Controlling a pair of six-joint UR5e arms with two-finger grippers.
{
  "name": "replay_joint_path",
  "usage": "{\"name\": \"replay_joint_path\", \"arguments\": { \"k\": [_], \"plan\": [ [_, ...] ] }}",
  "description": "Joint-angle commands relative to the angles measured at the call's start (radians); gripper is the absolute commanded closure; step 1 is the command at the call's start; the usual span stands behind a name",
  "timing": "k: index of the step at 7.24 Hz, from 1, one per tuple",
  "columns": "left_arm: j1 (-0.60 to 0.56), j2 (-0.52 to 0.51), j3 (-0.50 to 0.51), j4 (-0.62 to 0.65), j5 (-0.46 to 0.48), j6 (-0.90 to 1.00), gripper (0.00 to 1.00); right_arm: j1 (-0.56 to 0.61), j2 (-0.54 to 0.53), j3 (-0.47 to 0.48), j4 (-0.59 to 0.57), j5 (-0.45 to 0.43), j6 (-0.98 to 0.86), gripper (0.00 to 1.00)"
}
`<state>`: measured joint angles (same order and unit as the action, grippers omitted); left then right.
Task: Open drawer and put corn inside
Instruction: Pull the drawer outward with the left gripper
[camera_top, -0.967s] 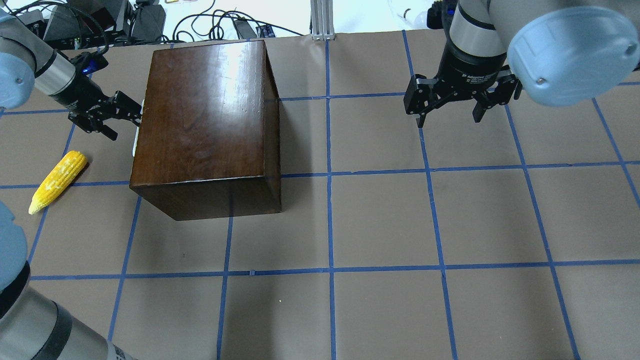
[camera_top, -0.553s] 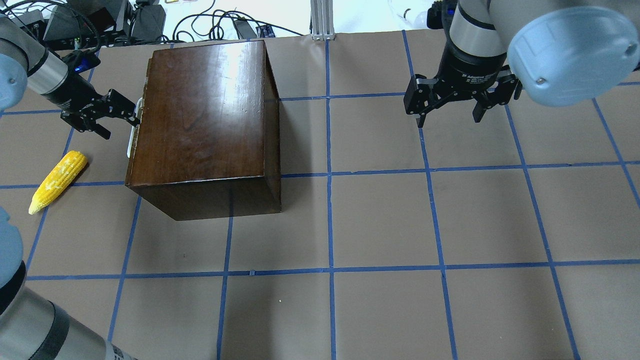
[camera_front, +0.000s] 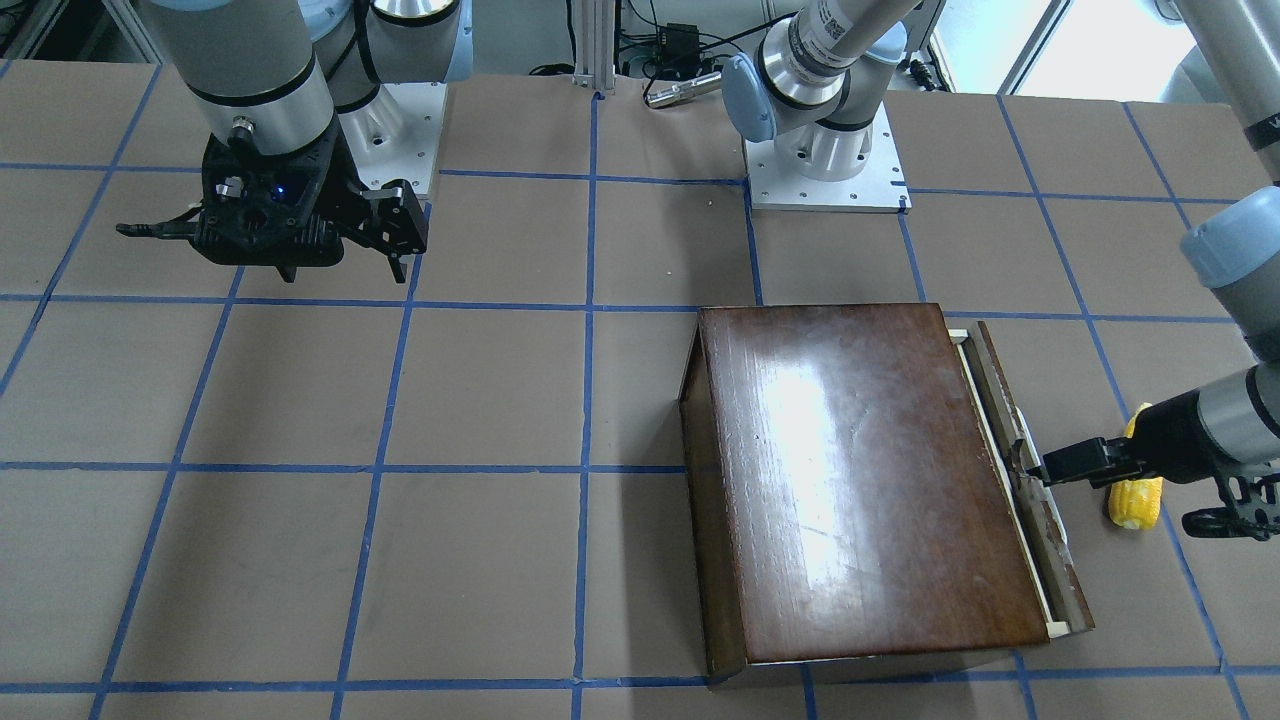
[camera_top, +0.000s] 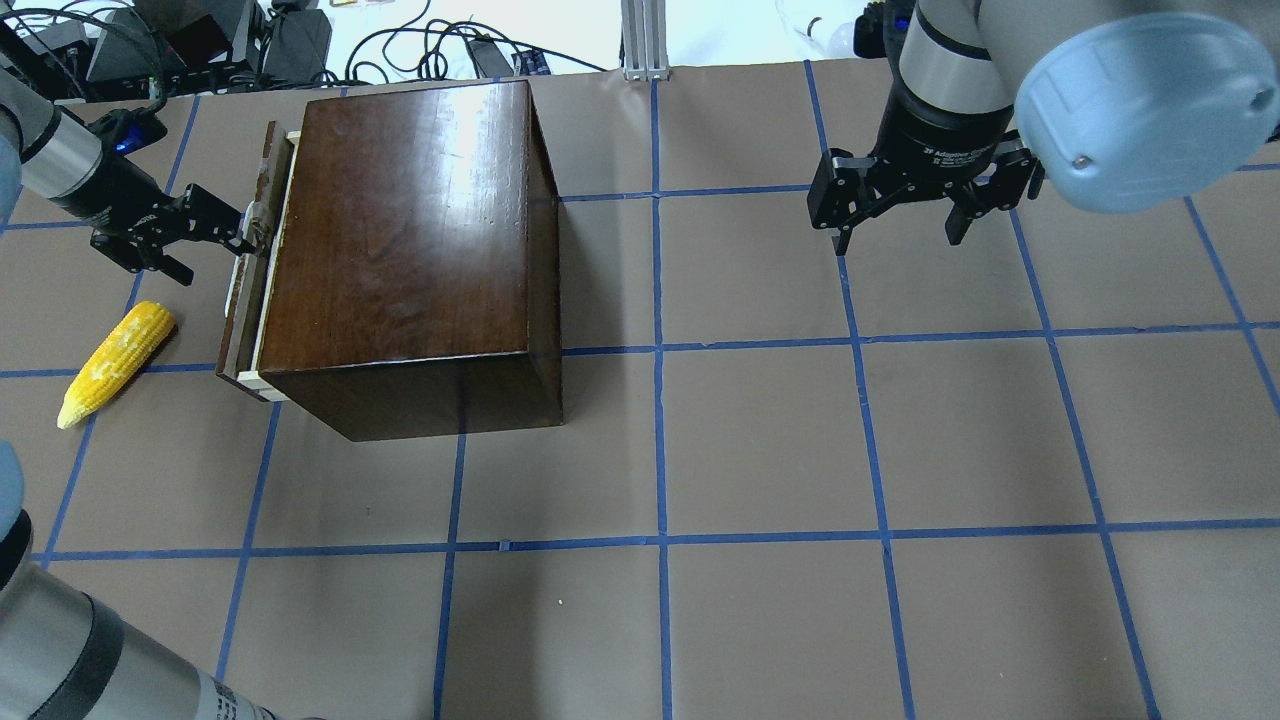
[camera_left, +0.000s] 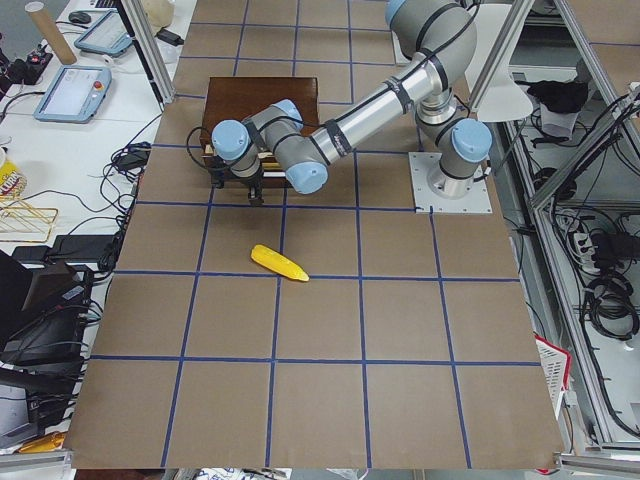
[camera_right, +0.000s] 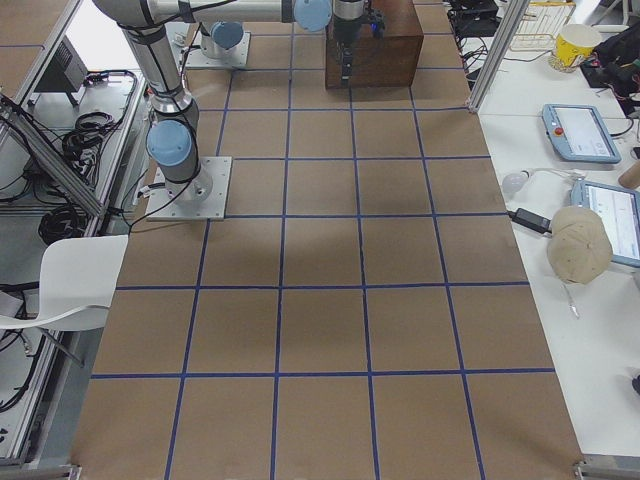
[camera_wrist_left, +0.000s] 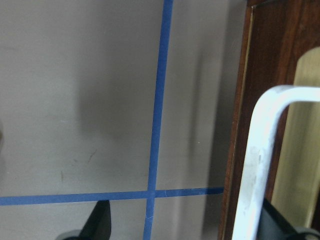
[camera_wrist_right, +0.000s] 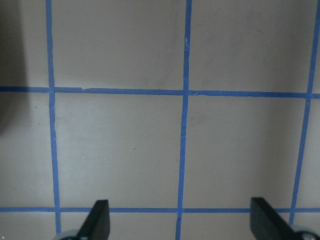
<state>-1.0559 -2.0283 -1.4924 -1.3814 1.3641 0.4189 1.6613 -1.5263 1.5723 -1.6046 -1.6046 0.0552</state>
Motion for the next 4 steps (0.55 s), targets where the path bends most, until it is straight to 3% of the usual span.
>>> {"name": "replay_joint_path", "arguments": {
  "k": [1, 4],
  "plan": [
    [0.023, -0.003, 0.006, 0.001, 0.018, 0.003, 0.00, 0.000, 0.000, 0.000, 0.000, 0.000, 0.000, 0.00],
    [0.030, -0.003, 0.003, 0.022, 0.021, 0.037, 0.00, 0.000, 0.000, 0.000, 0.000, 0.000, 0.000, 0.00]
  ]
}}
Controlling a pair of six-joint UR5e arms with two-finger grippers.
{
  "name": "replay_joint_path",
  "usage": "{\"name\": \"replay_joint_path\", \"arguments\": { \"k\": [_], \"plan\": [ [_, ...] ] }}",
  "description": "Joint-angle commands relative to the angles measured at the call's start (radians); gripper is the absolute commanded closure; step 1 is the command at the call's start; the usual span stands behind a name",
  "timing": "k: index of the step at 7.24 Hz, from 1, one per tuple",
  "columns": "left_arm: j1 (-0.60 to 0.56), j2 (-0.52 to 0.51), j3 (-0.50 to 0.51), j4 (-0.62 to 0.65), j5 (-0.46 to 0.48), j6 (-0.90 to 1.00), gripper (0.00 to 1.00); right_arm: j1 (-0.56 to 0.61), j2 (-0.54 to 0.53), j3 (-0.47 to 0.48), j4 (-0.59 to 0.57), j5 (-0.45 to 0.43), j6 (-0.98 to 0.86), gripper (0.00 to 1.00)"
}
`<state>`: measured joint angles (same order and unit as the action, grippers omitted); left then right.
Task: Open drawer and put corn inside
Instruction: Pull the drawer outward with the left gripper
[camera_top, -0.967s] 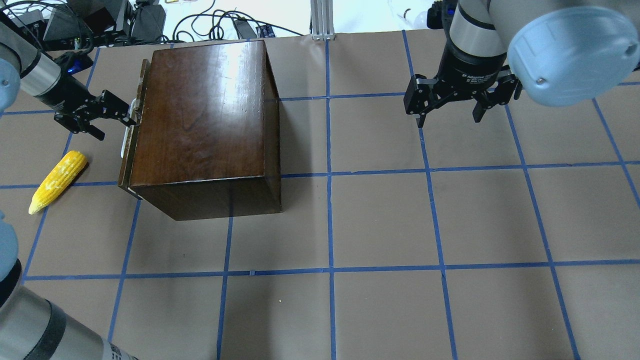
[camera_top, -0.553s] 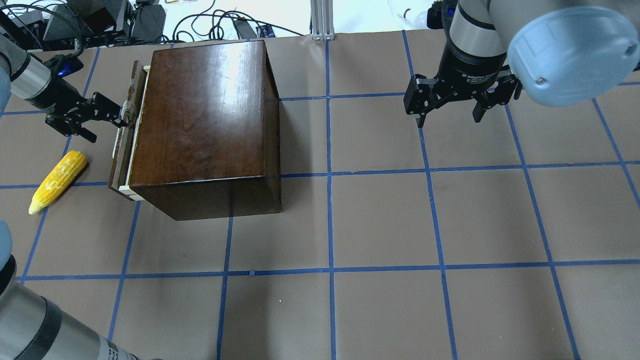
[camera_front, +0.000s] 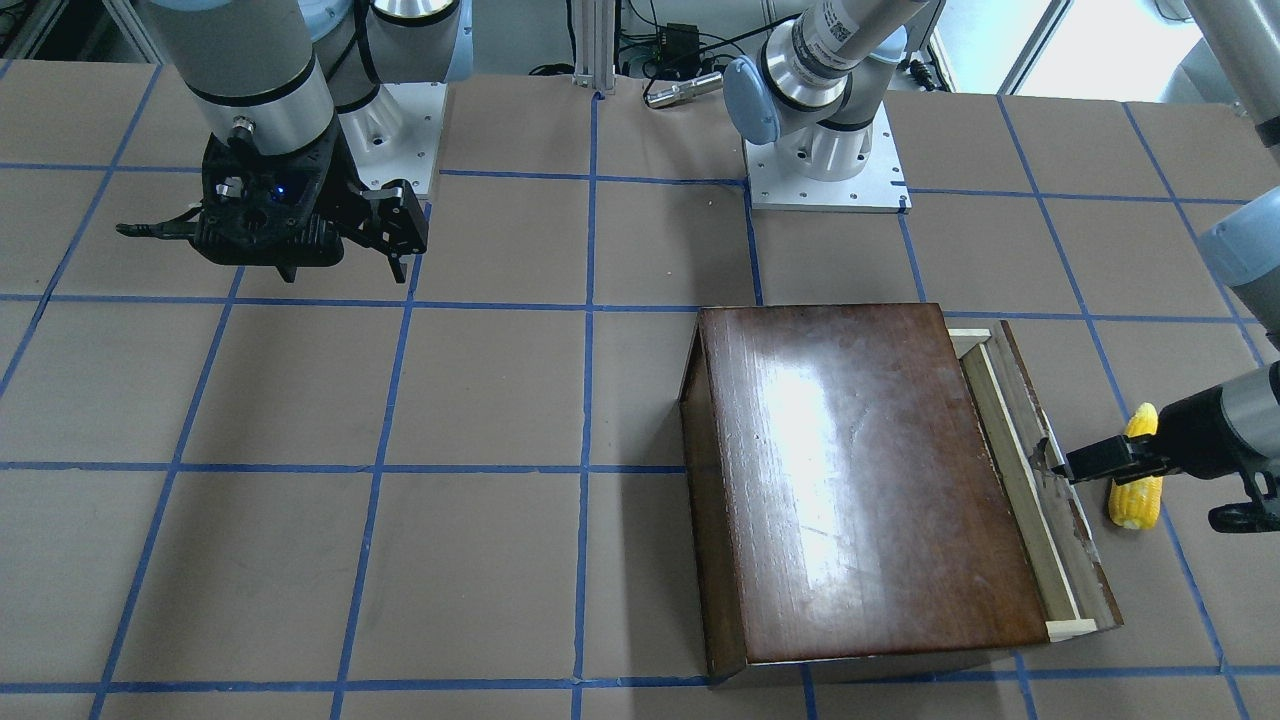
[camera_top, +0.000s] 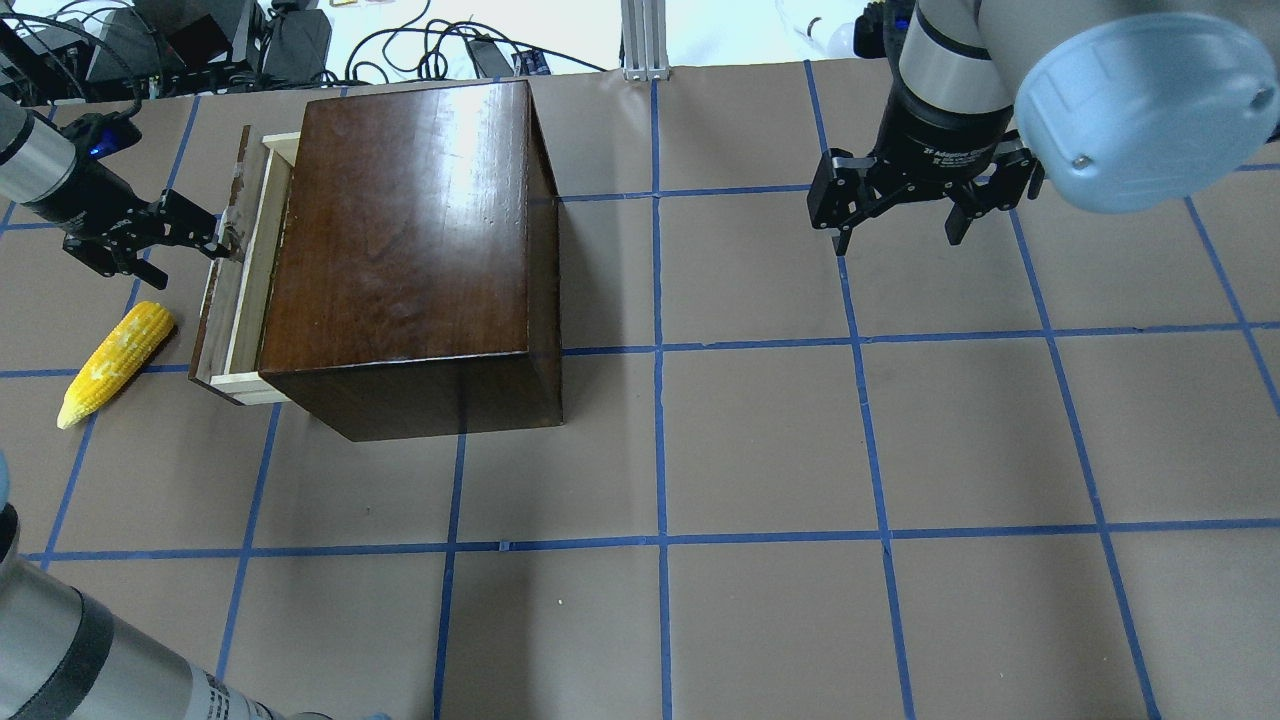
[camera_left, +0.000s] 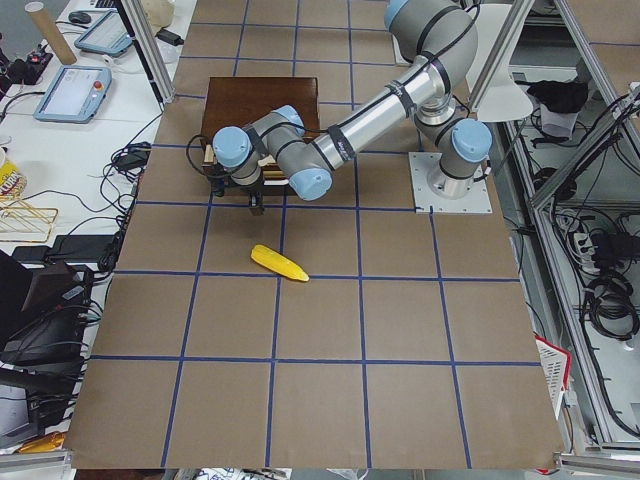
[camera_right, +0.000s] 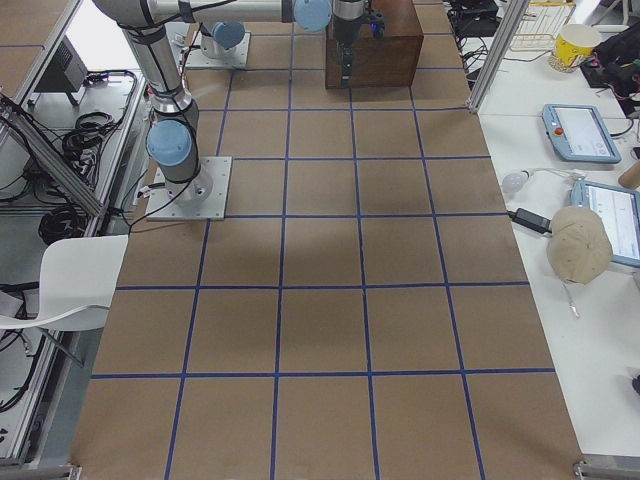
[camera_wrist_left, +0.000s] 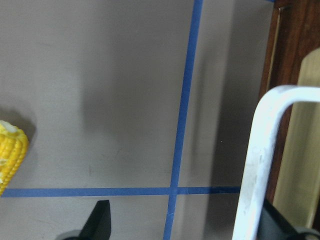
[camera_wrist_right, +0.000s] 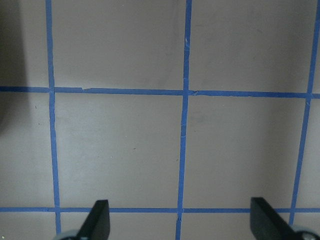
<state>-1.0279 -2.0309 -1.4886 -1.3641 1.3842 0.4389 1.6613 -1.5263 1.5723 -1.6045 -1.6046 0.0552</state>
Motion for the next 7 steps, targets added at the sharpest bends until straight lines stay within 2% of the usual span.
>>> {"name": "replay_joint_path", "arguments": {
  "k": [1, 5, 7],
  "plan": [
    [0.014, -0.002, 0.001, 0.005, 0.001, 0.018, 0.00, 0.000, 0.000, 0.000, 0.000, 0.000, 0.000, 0.00],
    [0.049, -0.012, 0.014, 0.005, 0.001, 0.070, 0.00, 0.000, 0.000, 0.000, 0.000, 0.000, 0.000, 0.00],
    [0.049, -0.015, 0.033, 0.003, 0.057, 0.087, 0.00, 0.000, 0.000, 0.000, 0.000, 0.000, 0.000, 0.00]
  ]
}}
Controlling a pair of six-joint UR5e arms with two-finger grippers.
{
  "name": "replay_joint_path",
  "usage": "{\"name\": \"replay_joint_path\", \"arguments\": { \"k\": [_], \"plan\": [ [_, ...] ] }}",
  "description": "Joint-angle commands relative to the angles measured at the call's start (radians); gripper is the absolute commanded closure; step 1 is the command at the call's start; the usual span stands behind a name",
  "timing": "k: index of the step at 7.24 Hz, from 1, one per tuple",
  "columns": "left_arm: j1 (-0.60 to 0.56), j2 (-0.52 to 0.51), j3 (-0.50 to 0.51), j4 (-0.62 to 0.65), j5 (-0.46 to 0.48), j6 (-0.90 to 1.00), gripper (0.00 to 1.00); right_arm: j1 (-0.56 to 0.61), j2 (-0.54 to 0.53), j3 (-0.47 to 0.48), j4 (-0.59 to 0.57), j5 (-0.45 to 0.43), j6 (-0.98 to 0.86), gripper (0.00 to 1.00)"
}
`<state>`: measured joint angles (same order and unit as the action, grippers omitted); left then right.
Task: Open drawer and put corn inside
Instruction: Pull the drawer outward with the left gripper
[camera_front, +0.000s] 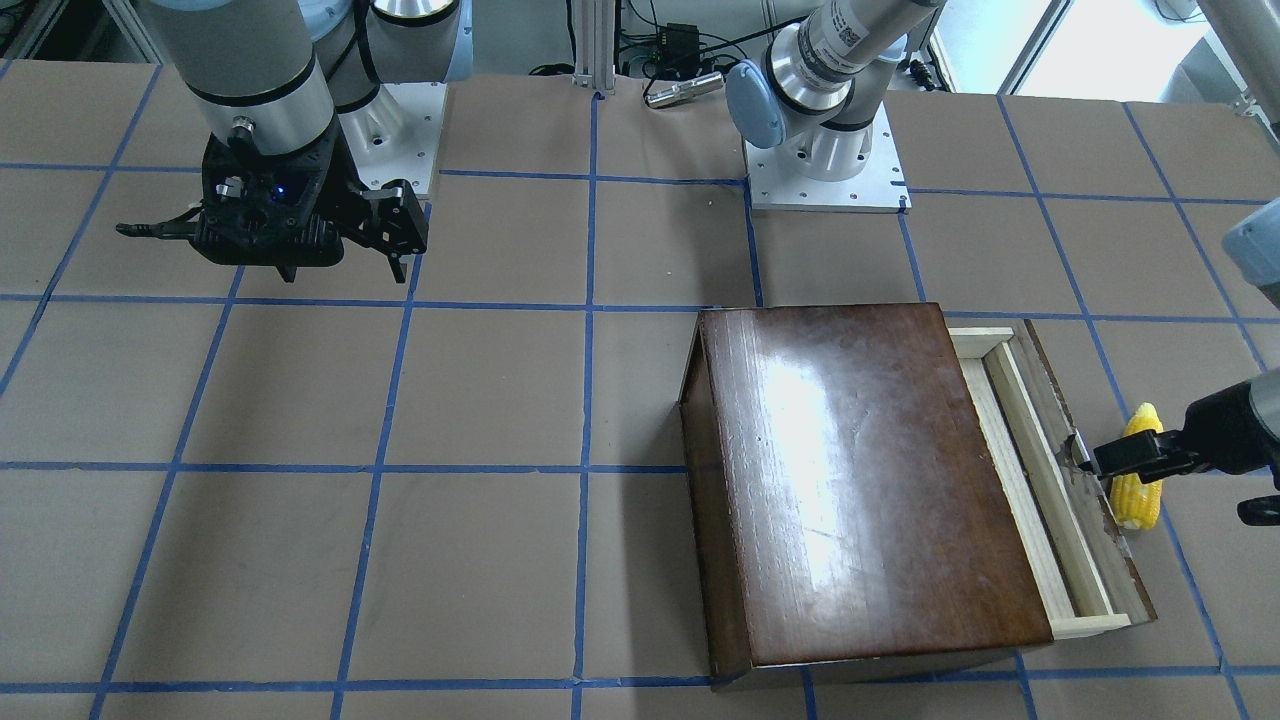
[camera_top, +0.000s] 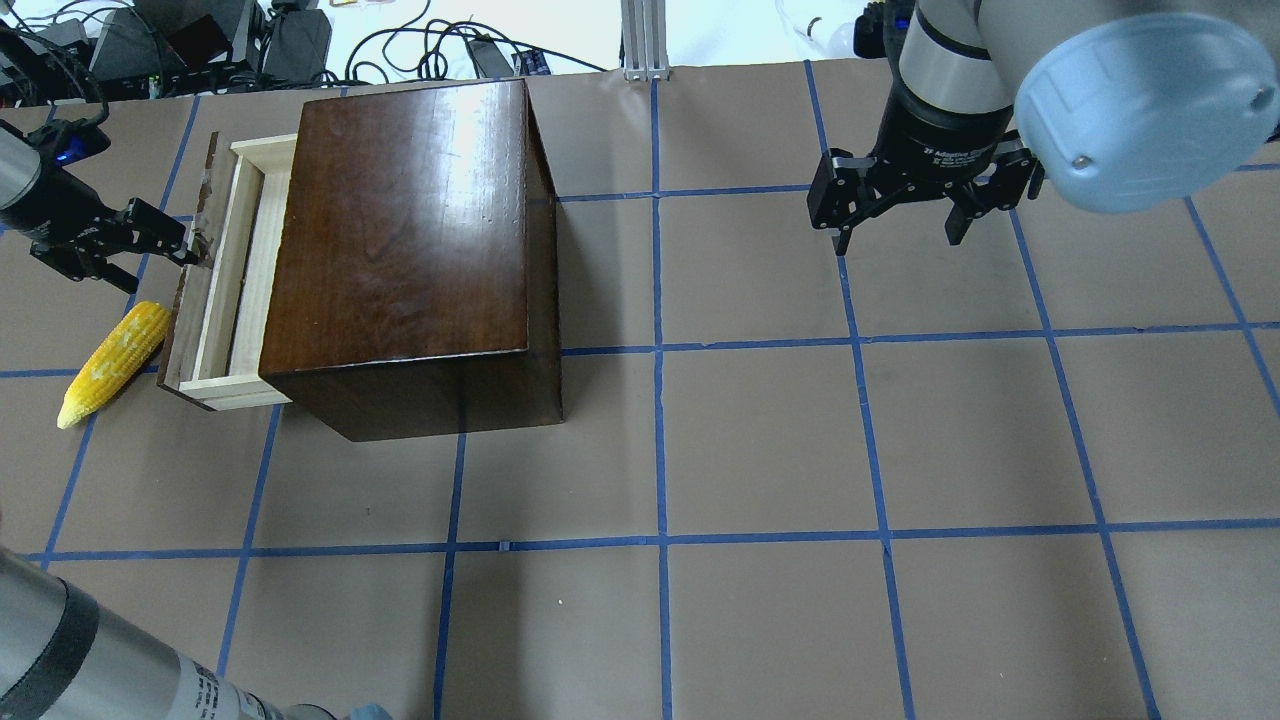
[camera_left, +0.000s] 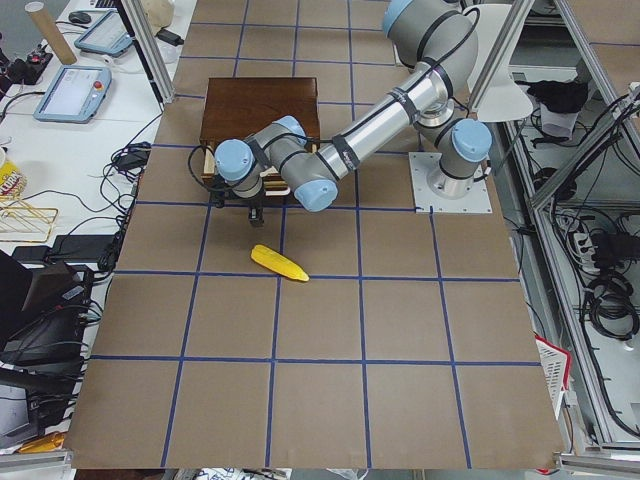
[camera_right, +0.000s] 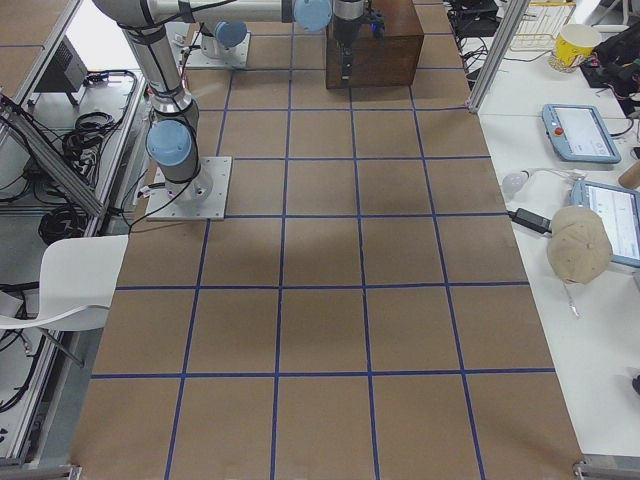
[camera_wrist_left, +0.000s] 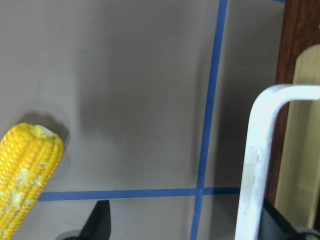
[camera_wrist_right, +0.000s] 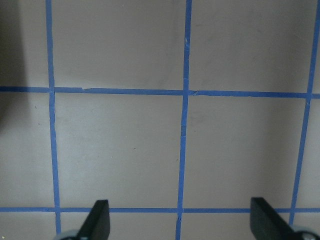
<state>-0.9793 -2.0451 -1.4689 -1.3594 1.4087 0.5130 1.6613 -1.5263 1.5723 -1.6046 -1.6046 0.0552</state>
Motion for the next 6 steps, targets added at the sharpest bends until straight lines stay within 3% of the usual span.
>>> {"name": "replay_joint_path", "arguments": {
  "k": [1, 6],
  "plan": [
    [0.002, -0.003, 0.018, -0.001, 0.035, 0.031, 0.00, 0.000, 0.000, 0.000, 0.000, 0.000, 0.000, 0.00],
    [0.002, 0.000, 0.073, -0.015, 0.055, 0.035, 0.00, 0.000, 0.000, 0.000, 0.000, 0.000, 0.000, 0.00]
  ]
}}
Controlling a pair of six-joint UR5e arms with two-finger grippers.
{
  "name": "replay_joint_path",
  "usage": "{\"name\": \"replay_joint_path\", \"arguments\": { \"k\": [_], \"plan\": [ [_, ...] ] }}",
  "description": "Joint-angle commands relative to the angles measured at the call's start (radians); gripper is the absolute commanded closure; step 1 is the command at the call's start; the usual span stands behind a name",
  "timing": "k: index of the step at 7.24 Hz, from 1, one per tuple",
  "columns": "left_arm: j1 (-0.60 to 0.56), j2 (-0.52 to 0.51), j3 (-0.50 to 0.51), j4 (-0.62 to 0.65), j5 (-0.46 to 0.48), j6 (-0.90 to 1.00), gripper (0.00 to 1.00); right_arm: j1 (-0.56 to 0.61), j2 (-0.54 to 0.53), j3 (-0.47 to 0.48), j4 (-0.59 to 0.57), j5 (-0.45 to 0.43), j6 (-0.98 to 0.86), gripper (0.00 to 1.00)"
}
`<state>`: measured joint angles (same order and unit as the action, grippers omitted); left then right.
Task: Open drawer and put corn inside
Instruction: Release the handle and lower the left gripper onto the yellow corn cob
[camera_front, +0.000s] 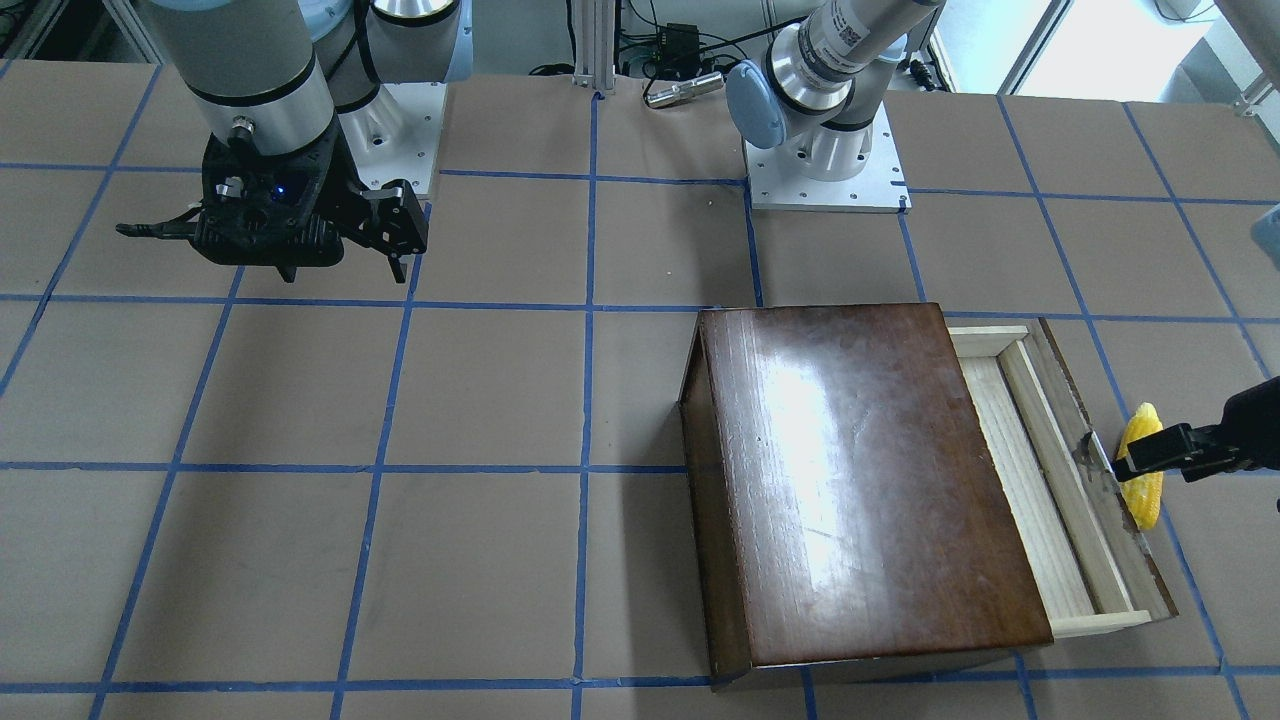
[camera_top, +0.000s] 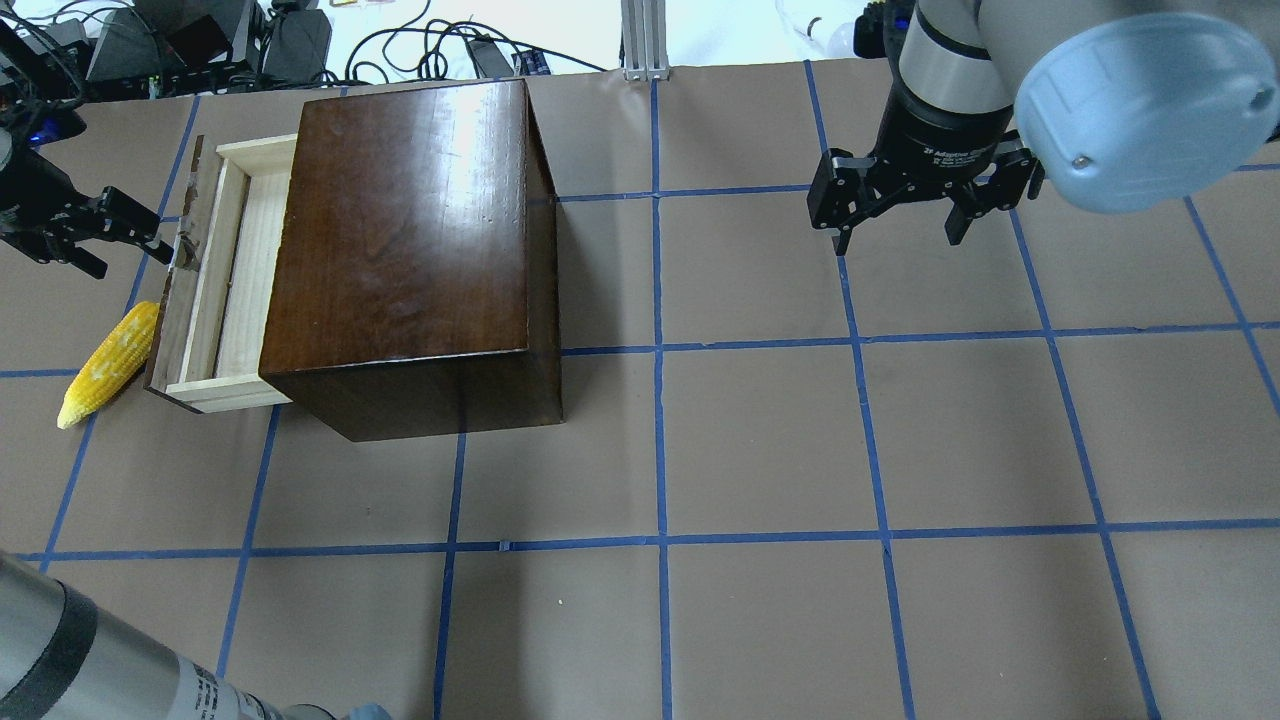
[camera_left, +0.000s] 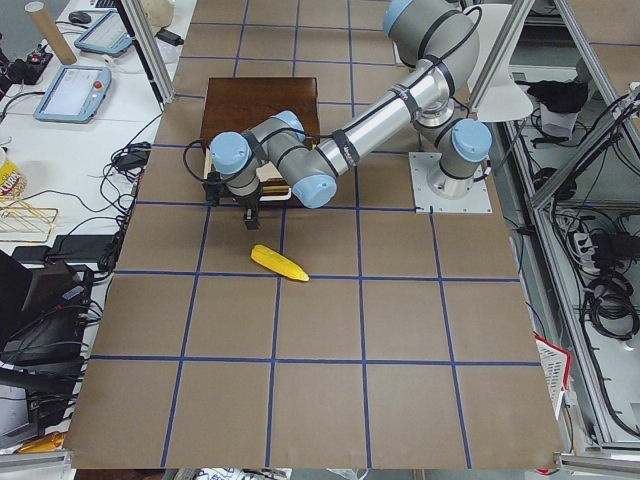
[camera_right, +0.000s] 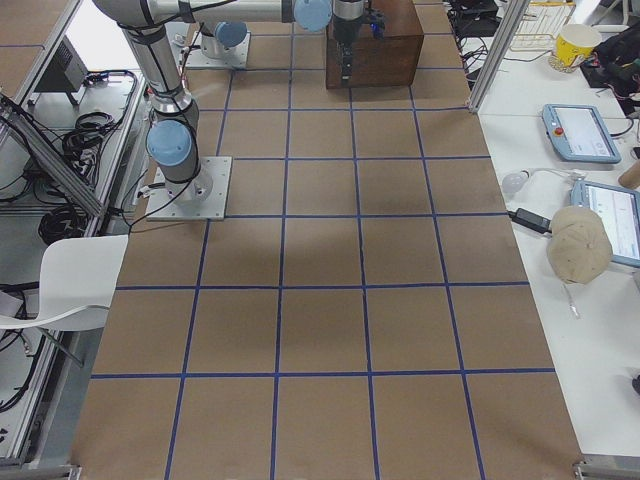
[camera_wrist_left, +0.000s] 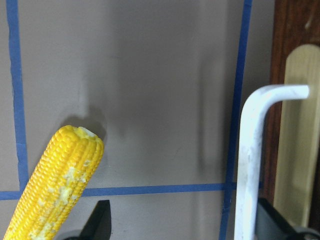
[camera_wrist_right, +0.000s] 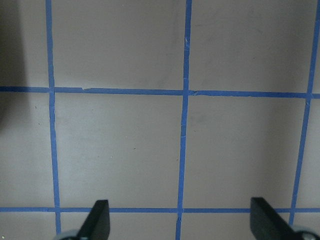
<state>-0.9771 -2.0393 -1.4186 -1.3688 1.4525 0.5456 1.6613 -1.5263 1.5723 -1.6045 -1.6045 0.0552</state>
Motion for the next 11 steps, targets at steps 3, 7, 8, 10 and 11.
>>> {"name": "replay_joint_path", "arguments": {
  "k": [3, 7, 8, 10, 11],
  "plan": [
    [0.012, -0.027, 0.012, 0.074, 0.092, 0.244, 0.00, 0.000, 0.000, 0.000, 0.000, 0.000, 0.000, 0.00],
    [0.074, -0.093, -0.026, 0.082, 0.091, 0.454, 0.00, 0.000, 0.000, 0.000, 0.000, 0.000, 0.000, 0.00],
    [0.080, -0.094, -0.054, 0.111, 0.091, 0.468, 0.00, 0.000, 0.000, 0.000, 0.000, 0.000, 0.000, 0.00],
    [0.089, -0.116, -0.080, 0.175, 0.092, 0.478, 0.00, 0.000, 0.000, 0.000, 0.000, 0.000, 0.000, 0.00],
    [0.089, -0.128, -0.085, 0.218, 0.127, 0.476, 0.00, 0.000, 0.000, 0.000, 0.000, 0.000, 0.000, 0.00]
  ]
}}
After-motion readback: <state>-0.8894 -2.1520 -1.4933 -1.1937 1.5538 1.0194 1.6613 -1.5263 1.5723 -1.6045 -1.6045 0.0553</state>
